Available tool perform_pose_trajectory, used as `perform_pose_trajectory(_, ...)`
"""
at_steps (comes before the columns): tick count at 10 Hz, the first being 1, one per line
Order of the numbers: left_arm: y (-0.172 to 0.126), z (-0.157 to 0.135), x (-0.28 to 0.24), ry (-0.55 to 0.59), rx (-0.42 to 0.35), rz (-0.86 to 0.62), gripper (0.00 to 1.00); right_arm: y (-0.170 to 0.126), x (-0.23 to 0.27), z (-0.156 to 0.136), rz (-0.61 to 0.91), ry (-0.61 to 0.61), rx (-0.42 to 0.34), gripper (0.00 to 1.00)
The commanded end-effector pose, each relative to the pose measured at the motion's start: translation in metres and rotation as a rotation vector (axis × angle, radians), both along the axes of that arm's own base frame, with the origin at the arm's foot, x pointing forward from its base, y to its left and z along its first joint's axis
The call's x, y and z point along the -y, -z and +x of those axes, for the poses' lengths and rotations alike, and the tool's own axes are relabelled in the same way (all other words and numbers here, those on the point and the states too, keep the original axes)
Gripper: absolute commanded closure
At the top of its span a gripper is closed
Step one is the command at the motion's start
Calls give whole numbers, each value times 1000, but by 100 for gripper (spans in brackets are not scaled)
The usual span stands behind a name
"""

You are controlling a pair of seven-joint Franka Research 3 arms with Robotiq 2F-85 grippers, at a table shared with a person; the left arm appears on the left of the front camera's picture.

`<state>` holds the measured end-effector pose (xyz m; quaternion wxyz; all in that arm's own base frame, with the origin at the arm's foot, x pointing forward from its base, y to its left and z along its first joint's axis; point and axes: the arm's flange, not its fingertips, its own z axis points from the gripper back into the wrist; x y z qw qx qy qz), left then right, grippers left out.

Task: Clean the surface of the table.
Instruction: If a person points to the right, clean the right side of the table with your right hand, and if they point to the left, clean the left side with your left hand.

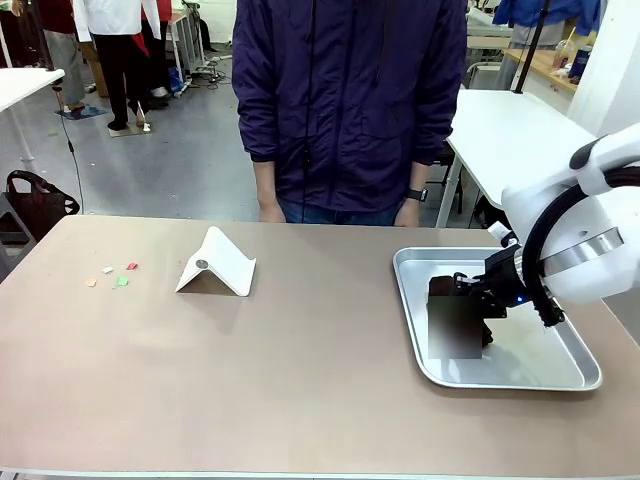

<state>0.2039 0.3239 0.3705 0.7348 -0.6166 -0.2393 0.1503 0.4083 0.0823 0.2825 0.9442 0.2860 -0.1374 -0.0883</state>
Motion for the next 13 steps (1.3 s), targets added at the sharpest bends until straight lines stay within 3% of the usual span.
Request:
perform_pose_trajectory(1, -3, -3, 2, 10, 3, 7, 100, 16, 2, -39, -27, -23, -22, 91)
perform_pose_trajectory(3, -3, -3, 2, 10, 3, 7, 100, 10, 15, -33, -65, 29, 21, 91)
perform_pose_trajectory(4, -3, -3, 2, 10, 3, 7, 100, 9, 25, -29, -157, 61, 44, 91)
perform_pose_trajectory(9, -3, -3, 2, 10, 3, 7, 100, 5, 65, -16, -256, 183, 9, 91)
perform_pose_trajectory(11, -3, -3, 2, 10, 3, 7, 100, -3, 84, -12, -154, 242, -12, 91)
perform_pose_trajectory(13, -3, -3, 2, 10, 3, 7, 100, -27, 110, -13, 126, 277, -55, 91)
